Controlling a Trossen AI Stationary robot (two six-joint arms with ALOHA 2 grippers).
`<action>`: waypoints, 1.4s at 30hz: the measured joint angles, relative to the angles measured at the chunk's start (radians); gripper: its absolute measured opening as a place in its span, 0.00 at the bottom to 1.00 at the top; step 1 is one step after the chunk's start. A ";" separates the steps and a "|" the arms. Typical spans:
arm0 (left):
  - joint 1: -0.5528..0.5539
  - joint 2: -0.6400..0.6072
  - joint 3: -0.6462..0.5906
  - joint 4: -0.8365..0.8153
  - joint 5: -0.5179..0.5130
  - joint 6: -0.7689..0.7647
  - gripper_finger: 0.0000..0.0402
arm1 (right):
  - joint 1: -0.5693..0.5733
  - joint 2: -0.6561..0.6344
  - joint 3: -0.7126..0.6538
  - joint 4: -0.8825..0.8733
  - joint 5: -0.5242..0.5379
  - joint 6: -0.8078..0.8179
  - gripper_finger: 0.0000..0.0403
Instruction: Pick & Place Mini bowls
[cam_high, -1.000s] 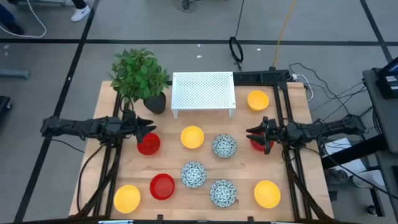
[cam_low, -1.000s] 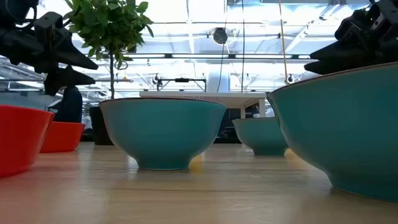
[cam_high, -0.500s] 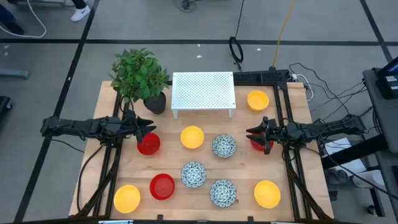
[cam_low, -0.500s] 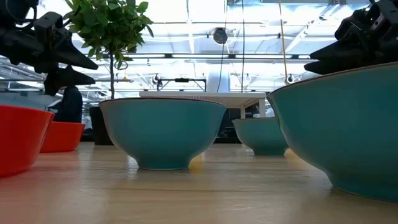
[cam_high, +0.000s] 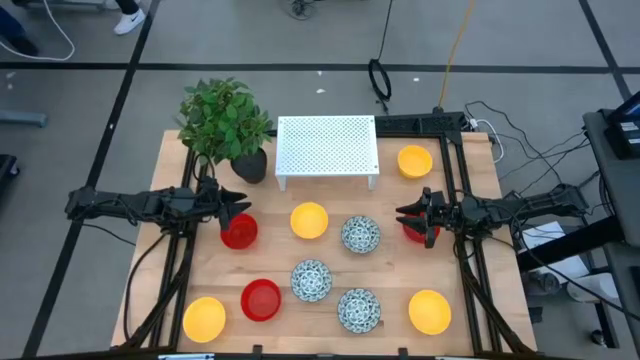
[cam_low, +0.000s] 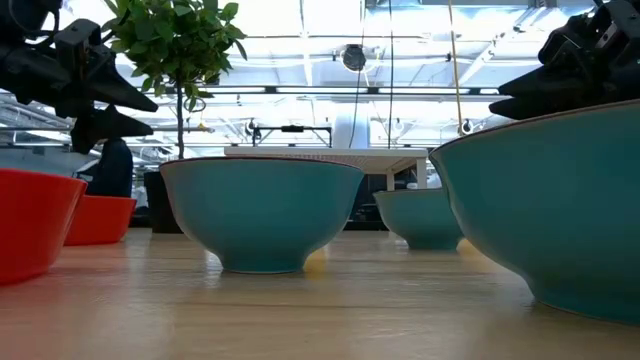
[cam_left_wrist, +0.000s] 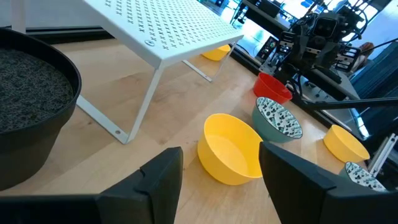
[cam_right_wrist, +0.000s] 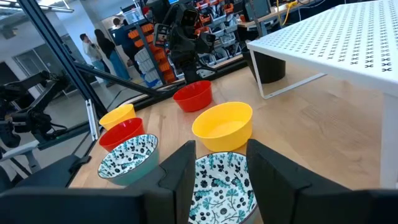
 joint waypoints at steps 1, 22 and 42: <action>0.000 0.000 0.000 0.000 0.000 0.000 0.54 | 0.000 0.000 0.000 0.000 0.000 0.000 0.32; 0.000 0.000 0.000 0.000 0.000 0.000 0.54 | 0.000 0.000 0.000 0.004 0.003 -0.006 0.32; 0.000 0.000 0.000 0.000 0.000 0.000 0.54 | -0.003 0.006 0.000 0.115 0.004 -0.012 0.32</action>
